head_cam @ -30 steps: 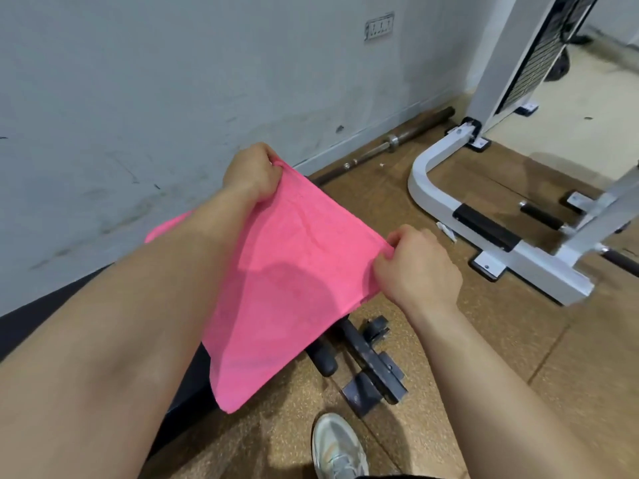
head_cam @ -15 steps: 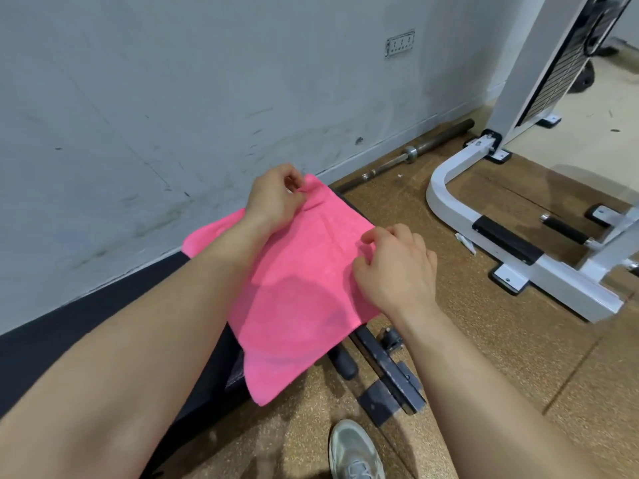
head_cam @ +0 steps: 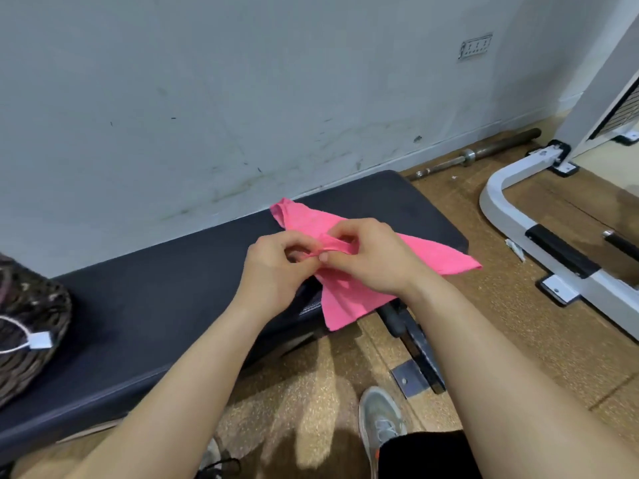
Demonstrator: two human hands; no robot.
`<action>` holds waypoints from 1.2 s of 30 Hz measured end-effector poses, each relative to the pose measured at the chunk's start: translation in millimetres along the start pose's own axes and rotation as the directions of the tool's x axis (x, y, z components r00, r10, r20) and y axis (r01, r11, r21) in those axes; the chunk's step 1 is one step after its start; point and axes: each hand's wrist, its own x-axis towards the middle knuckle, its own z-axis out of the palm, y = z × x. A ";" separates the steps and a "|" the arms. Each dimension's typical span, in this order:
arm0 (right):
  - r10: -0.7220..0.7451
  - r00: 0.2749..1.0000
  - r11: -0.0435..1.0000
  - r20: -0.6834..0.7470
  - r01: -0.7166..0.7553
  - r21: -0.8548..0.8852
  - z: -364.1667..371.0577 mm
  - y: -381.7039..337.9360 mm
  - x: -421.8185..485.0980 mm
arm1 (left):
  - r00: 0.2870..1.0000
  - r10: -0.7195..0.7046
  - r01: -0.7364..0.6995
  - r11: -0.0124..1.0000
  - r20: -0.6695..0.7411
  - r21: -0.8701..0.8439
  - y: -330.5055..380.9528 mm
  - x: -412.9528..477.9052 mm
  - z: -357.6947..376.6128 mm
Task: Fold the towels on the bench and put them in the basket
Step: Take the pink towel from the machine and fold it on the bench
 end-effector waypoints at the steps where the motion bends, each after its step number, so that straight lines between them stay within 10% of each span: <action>1: -0.023 1.000 1.000 0.002 0.023 0.004 3.4 -6.4 0.5 | 1.000 -0.011 0.010 0.999 -0.017 -0.039 -2.9 -6.8 -4.2; 20: -0.103 0.985 0.962 -0.137 0.133 0.237 47.0 -37.5 17.6 | 0.986 0.001 -0.034 0.980 -0.168 -0.196 -20.2 -1.1 -56.1; 27: -0.083 0.993 0.935 -0.087 0.107 0.337 43.0 -29.1 21.0 | 0.978 0.038 -0.038 0.999 0.207 -0.004 -33.0 7.3 -48.4; 30: -0.082 0.994 0.937 -0.078 0.104 0.335 36.9 -23.8 14.2 | 0.940 0.089 -0.211 0.910 0.329 0.358 -38.2 7.2 -47.5; 36: -0.064 0.992 0.955 -0.107 0.092 0.281 16.9 -13.7 -1.9 | 0.962 0.083 -0.243 0.691 0.259 0.681 -52.2 -0.3 -64.4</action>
